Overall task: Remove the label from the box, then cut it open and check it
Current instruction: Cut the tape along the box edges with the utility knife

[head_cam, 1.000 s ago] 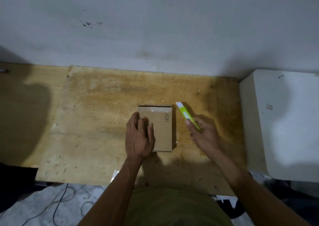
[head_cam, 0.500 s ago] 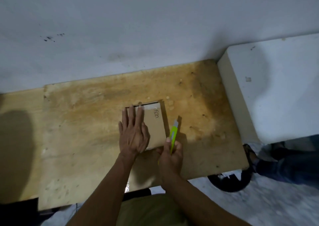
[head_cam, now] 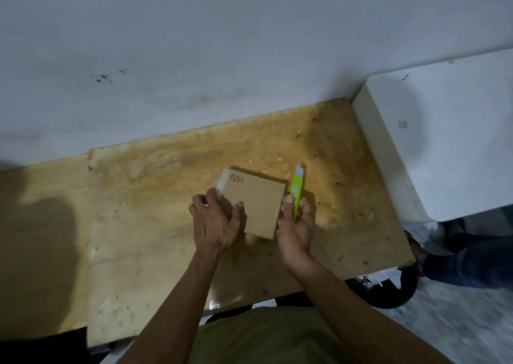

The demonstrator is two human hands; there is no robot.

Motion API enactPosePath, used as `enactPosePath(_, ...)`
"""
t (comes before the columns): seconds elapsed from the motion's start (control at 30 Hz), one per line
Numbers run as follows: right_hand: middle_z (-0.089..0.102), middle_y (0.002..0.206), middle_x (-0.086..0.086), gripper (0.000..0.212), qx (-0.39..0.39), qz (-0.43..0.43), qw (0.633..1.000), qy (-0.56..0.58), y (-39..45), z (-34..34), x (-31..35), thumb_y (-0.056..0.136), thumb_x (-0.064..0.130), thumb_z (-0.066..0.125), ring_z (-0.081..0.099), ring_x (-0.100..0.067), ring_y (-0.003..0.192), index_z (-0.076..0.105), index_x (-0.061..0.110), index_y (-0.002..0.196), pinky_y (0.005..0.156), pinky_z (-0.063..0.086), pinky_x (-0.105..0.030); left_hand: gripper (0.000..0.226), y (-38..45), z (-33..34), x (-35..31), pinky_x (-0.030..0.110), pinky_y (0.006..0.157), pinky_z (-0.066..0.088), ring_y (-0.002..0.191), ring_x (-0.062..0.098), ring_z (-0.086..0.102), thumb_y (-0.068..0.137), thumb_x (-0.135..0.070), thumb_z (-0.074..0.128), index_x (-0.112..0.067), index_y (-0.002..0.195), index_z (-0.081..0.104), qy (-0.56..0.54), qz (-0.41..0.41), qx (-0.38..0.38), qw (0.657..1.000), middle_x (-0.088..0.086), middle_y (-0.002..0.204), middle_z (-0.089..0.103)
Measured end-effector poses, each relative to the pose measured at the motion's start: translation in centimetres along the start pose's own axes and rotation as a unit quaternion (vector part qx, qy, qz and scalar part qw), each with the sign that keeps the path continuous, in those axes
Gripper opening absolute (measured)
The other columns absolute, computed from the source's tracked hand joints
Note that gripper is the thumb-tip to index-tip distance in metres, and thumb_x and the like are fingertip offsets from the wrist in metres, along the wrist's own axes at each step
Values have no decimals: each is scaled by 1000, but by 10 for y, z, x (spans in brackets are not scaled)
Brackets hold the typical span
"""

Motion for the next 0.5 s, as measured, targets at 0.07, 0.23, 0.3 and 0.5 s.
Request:
enactPosePath(0.07, 70, 91, -1, 25, 13, -22, 999, -20, 13, 5, 15, 91, 57, 54, 68, -22, 85, 57, 33, 99, 79, 58, -50, 77, -10, 2, 6, 47, 98, 44, 123, 34, 36, 85, -59, 63, -10, 137, 35, -25, -45, -6, 999, 13, 132, 34)
enactPosePath(0.23, 71, 89, -5, 34, 49, -56, 996, -57, 42, 17, 31, 87, 59, 57, 66, -21, 80, 56, 27, 98, 77, 58, -48, 99, -19, 7, 0, 51, 102, 41, 130, 39, 32, 82, -53, 70, -13, 152, 13, -100, -100, -6, 990, 17, 139, 31)
enactPosePath(0.3, 70, 90, -4, 30, 57, -61, 994, -72, 44, 17, 35, 90, 56, 56, 65, -21, 81, 56, 28, 99, 74, 56, -43, 95, -19, 8, -7, 52, 98, 43, 128, 39, 32, 83, -50, 71, -22, 151, 12, -104, -99, -4, 990, 16, 138, 30)
enactPosePath(0.5, 61, 81, 3, 27, 75, -96, 987, -105, 44, 15, 35, 94, 48, 56, 52, -12, 70, 56, 22, 101, 68, 45, -31, 84, -11, 8, -20, 54, 100, 42, 138, 43, 16, 85, -49, 64, -33, 151, 15, -20, -16, 11, 1000, 9, 159, -2)
Point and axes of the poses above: each hand's wrist, its own y-axis towards the middle knuckle, its own z-axis out of the palm, x = y × z, the point moved 5 cm from there along y, towards the middle knuckle
